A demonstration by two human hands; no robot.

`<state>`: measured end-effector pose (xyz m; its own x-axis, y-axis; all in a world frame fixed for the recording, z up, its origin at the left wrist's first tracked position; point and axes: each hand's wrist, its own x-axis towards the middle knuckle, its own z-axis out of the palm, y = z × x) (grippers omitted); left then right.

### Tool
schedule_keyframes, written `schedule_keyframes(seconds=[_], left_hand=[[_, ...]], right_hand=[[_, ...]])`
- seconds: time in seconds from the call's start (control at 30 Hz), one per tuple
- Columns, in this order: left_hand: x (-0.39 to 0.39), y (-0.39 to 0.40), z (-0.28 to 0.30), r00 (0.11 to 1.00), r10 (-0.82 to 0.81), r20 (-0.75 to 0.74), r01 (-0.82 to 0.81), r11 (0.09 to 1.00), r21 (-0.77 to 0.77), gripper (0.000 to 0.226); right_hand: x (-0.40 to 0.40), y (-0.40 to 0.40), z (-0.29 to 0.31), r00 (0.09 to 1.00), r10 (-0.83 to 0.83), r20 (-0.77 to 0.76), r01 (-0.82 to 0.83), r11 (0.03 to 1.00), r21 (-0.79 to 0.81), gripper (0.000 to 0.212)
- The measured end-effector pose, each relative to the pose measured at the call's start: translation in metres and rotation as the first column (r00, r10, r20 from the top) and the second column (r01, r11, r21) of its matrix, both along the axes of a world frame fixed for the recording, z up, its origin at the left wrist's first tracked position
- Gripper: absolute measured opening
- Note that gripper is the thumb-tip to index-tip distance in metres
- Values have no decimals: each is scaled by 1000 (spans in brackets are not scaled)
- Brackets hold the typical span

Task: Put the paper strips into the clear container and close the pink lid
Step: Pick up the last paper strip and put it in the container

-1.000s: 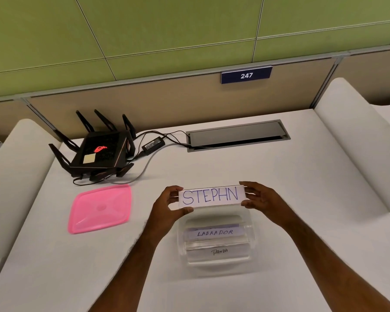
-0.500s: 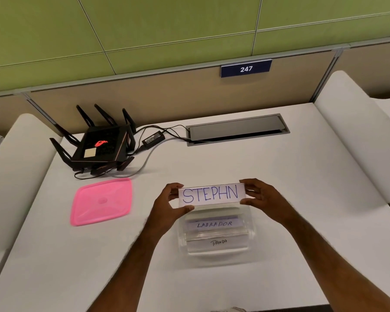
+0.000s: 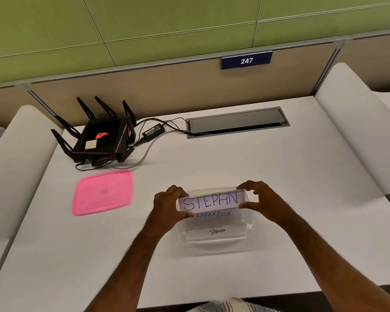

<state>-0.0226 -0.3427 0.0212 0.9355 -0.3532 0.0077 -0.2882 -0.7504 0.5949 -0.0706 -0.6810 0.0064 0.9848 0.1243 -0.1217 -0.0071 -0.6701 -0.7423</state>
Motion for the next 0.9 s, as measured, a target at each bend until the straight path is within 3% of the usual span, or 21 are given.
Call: schedule_keyframes(seconds=[0.27,0.4,0.67,0.8,0.9], left_hand=[[-10,-2,-17,999,-6,36,3,996,87,32],[-10,-6,-17,991,-53,127,23,973,228,25],[-12,-21,-16,978,-152,145,42,818,573,15],[-9,-23,-18,968,-194,158,48,763,645,19],[-8,-23,-21,965,-210,159,56,754,655,18]], right_hand=[[-3,6,-15,994,40,106,-12,967,-254,30],[-7,9,-19,989,38,145,7,956,-295,22],[-1,14,-23,999,23,25,-10,910,-415,23],[2,18,-24,996,87,24,-56,804,-592,25],[5,21,-27,994,110,-1,-86,775,-627,24]])
